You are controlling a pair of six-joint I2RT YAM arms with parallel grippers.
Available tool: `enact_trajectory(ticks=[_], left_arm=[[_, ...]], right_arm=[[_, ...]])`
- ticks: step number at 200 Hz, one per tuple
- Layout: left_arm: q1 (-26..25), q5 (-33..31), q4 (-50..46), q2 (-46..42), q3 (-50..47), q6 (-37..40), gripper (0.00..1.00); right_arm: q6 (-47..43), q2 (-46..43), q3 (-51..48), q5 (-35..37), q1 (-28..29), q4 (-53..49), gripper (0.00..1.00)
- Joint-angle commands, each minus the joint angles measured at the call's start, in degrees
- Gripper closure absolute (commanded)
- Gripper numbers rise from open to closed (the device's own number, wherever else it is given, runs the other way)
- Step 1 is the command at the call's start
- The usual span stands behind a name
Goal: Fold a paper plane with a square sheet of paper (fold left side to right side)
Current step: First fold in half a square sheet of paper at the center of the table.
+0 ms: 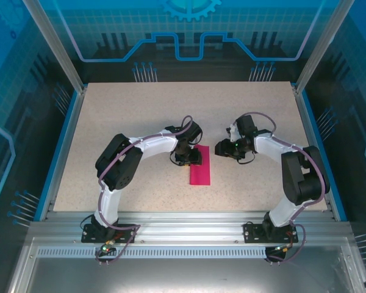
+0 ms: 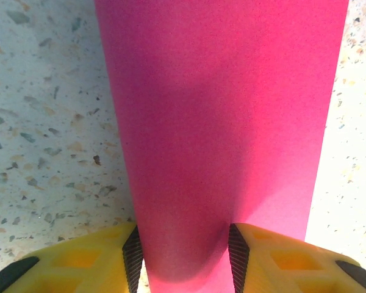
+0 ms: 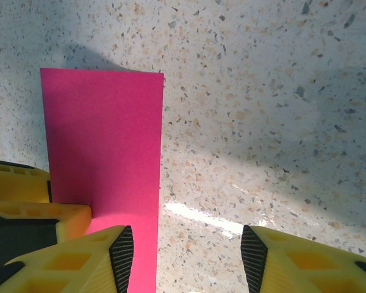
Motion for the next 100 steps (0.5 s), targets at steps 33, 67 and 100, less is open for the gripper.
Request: enact_trajectory(ticks=[33,67,100], left_arm=[[0.28,-0.54,-0.06,-2.22,-2.84,-0.06,0.54],[0.51,-0.58,0.03,-2.53,-3.19,-0.02,0.53],[0.71,-0.93,-0.06,-2.97,-3.45,-0.11,0.53]], right_arm=[[-0.62,-0.78,-0.87,-0.56,0.36,-1.49,0.47],[-0.63,-0.65,-0.91,-0.57,0.37,-1.49,0.47],[-0.72,-0.74,-0.89,-0.6,0.37,-1.58,0.47]])
